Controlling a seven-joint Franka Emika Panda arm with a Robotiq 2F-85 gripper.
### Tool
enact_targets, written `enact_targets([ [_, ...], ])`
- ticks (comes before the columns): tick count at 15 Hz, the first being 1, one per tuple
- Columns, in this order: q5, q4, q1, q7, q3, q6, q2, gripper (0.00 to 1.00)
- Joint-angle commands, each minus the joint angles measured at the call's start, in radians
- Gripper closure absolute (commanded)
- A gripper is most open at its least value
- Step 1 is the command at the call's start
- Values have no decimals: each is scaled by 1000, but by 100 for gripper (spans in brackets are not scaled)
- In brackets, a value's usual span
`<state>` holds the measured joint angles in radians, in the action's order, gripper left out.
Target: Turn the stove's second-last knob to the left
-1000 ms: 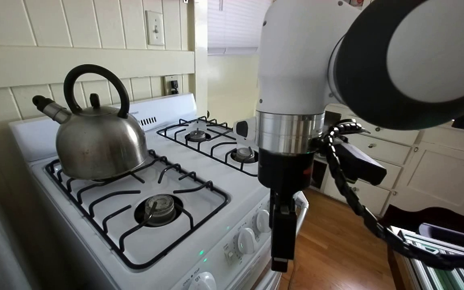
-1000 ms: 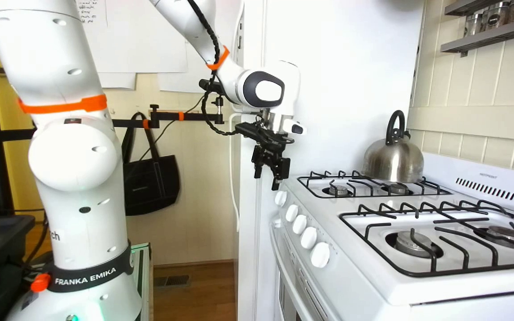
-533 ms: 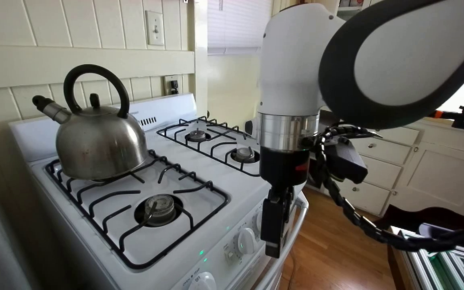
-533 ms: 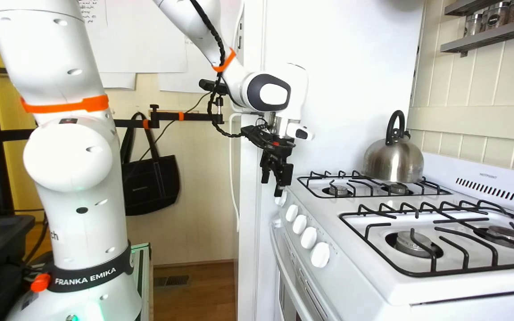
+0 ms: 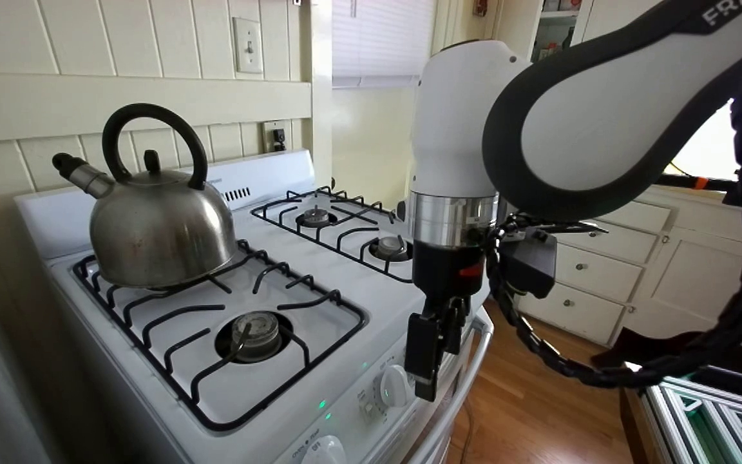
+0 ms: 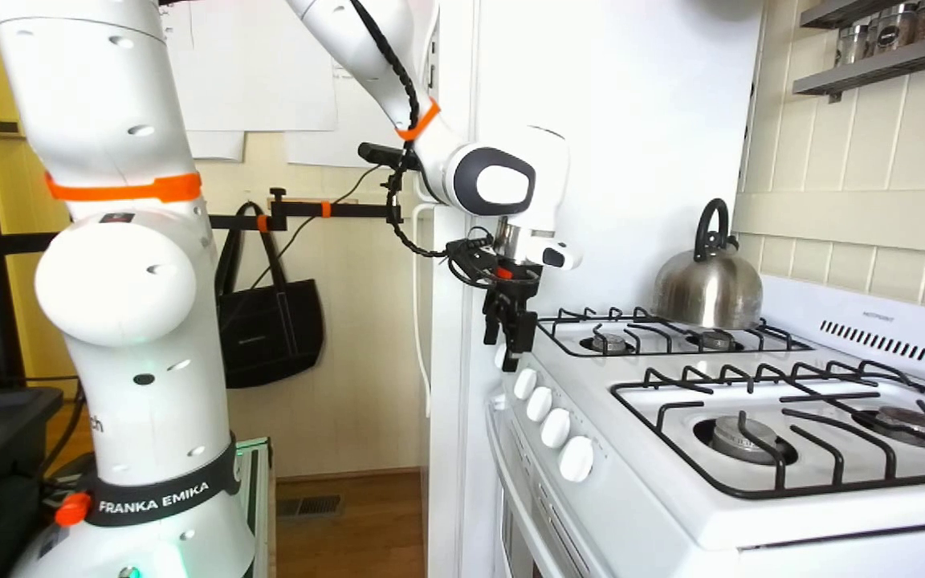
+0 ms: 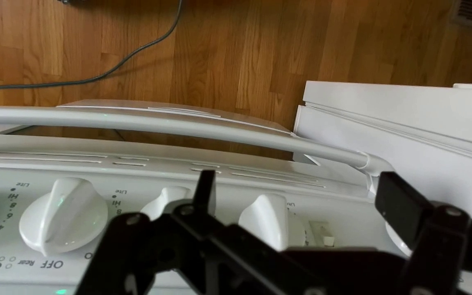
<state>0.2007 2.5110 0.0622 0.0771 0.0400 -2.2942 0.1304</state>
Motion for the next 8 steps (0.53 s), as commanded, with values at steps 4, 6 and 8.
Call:
enact_targets([
  [4, -39, -11, -36, 140, -6, -9, -32, 0],
  [6, -53, -6, -55, 207, -14, -19, -32, 0],
  [8, -59, -3, -72, 253, -24, -23, -34, 0],
])
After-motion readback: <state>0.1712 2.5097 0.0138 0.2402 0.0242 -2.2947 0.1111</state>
